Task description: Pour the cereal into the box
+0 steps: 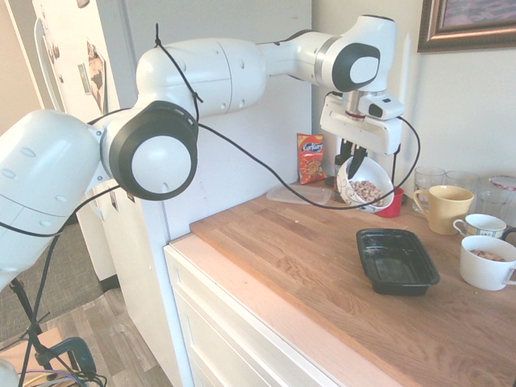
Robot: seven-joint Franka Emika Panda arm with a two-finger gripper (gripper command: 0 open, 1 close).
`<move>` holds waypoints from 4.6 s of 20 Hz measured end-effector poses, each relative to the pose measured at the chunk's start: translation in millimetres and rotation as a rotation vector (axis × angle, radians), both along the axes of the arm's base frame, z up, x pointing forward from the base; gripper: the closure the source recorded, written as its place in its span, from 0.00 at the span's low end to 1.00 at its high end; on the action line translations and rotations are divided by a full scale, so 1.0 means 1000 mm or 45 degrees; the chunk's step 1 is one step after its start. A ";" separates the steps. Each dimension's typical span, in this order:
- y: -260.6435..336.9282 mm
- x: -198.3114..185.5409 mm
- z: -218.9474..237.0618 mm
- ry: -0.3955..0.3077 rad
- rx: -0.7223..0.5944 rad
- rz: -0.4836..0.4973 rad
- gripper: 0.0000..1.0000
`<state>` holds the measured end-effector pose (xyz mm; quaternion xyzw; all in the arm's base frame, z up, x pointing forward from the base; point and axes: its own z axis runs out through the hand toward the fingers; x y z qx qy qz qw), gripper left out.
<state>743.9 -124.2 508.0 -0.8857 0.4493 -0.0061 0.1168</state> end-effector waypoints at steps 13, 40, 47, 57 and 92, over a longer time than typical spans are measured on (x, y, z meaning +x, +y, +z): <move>-0.065 0.001 -0.058 0.010 0.388 -0.021 1.00; -0.108 -0.005 -0.083 -0.045 0.824 -0.061 1.00; -0.127 -0.011 -0.079 -0.126 0.947 -0.029 1.00; -0.153 -0.018 -0.087 -0.229 1.090 -0.007 1.00; -0.165 -0.019 -0.110 -0.319 1.239 0.039 1.00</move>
